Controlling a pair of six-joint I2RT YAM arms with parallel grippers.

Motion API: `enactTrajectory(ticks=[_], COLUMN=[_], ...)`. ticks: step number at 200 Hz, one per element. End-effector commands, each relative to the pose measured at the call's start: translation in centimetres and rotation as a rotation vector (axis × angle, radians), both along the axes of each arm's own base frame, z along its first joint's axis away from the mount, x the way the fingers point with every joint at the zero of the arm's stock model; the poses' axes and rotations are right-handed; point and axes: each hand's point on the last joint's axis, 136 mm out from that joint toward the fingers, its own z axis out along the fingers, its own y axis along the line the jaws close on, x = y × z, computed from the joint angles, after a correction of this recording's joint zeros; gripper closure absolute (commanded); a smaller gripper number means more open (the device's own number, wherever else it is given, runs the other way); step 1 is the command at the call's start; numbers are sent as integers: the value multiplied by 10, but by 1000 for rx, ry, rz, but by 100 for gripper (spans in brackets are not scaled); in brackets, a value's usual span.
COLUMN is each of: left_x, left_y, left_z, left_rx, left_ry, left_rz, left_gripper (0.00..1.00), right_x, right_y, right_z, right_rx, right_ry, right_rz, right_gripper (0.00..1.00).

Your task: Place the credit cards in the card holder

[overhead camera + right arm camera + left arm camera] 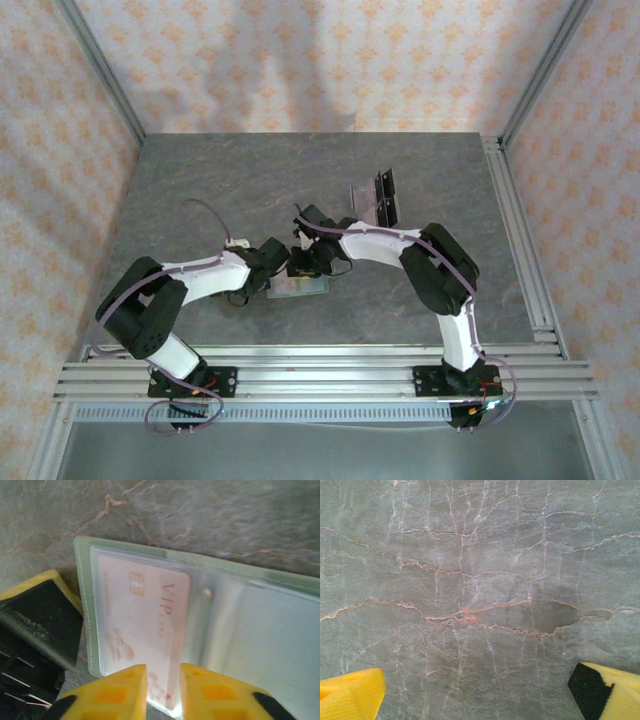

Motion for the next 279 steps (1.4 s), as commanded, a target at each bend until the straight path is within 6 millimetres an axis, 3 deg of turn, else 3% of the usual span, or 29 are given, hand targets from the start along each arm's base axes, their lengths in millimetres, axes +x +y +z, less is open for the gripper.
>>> enactTrajectory(ticks=[1, 20, 45, 82, 140, 215, 279], left_x=[3, 6, 11, 18, 20, 19, 21], left_y=[-8, -5, -7, -18, -34, -41, -50], left_z=[8, 21, 35, 48, 48, 47, 47], left_rx=[-56, -51, -58, -106, -193, -219, -238], left_ry=[-17, -45, -68, -82, -70, -70, -79], left_rz=[-1, -3, -28, -65, -81, -88, -121], left_gripper=[0, 0, 0, 0, 0, 0, 0], right_x=[20, 28, 31, 30, 28, 30, 12], right_y=[-25, -45, -56, -51, -37, -53, -36], right_z=[34, 34, 33, 33, 19, -9, -23], right_rx=[-30, -100, -169, -177, -192, -289, -173], right_ry=[-106, -147, -183, -193, -183, -174, -48], right_rz=[-30, -25, 34, 86, 134, 138, 108], right_gripper=[66, 59, 55, 54, 54, 54, 54])
